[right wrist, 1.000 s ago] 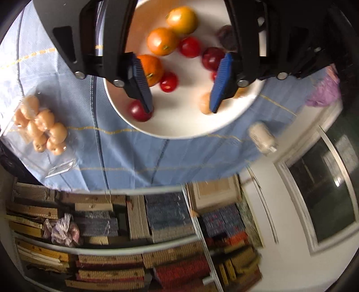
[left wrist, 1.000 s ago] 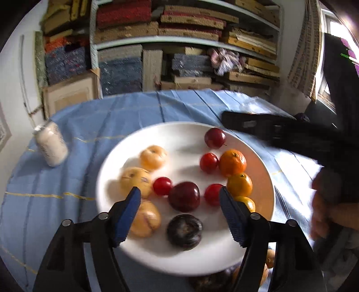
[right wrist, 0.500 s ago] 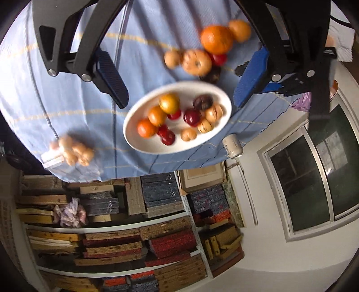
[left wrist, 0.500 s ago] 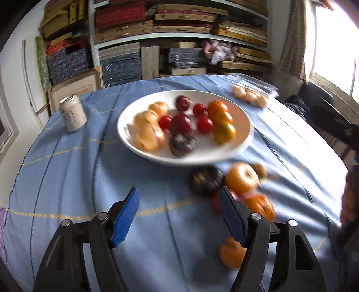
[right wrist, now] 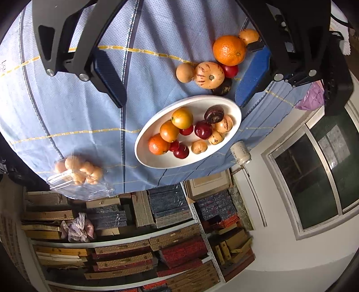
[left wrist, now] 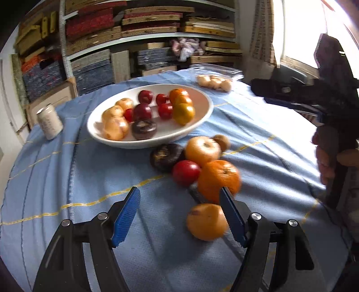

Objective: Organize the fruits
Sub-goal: 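Move the left tool to a yellow-orange round fruit while the right tool approaches an orange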

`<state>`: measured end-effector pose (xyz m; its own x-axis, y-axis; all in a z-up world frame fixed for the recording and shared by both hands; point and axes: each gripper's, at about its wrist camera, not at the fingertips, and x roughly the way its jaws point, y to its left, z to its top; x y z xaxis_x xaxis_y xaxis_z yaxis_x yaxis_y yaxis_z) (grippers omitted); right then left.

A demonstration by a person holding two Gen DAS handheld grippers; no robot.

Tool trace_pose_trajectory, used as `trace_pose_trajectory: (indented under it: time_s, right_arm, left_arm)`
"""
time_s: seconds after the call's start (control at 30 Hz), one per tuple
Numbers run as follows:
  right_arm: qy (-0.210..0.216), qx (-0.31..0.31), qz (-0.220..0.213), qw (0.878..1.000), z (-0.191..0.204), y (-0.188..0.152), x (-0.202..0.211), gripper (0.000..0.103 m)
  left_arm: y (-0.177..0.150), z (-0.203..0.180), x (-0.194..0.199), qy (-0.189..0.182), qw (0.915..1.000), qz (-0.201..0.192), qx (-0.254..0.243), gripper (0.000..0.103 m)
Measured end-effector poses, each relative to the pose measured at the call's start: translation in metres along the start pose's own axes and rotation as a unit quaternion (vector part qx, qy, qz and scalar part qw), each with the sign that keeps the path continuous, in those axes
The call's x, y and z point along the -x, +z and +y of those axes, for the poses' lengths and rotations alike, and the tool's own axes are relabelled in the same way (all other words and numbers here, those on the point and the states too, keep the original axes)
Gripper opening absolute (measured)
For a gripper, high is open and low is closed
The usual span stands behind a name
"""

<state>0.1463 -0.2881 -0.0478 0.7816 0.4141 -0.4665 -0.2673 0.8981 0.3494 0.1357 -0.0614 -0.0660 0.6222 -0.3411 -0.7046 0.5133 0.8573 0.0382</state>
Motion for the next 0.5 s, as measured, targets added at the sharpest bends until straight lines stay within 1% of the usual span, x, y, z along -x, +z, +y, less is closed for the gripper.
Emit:
trace_pose_trajectory:
  time_s: [0.07, 0.17, 0.23, 0.33, 0.5]
  right_arm:
    - [0.000, 0.001, 0.004, 1.000, 0.000, -0.001, -0.002, 0.095]
    - [-0.002, -0.003, 0.010, 1.000, -0.001, -0.001, -0.005, 0.095]
    - [-0.003, -0.007, 0.013, 1.000, -0.002, -0.002, -0.006, 0.095]
    - [-0.005, -0.006, 0.017, 1.000, -0.001, -0.002, -0.008, 0.095]
    - [-0.004, -0.008, 0.022, 1.000, -0.002, -0.003, -0.010, 0.095]
  left_arm:
    - [-0.002, -0.011, 0.002, -0.003, 0.9995, 0.000, -0.031, 0.074]
    - [-0.008, -0.022, -0.005, 0.000, 0.9983, 0.018, -0.055, 0.074]
    - [-0.010, -0.023, -0.011, -0.010, 0.9977, 0.033, -0.058, 0.074]
    - [-0.011, -0.022, -0.011, -0.033, 0.9972, 0.037, -0.056, 0.074]
    - [-0.017, -0.021, -0.017, -0.038, 0.9965, 0.051, -0.053, 0.074]
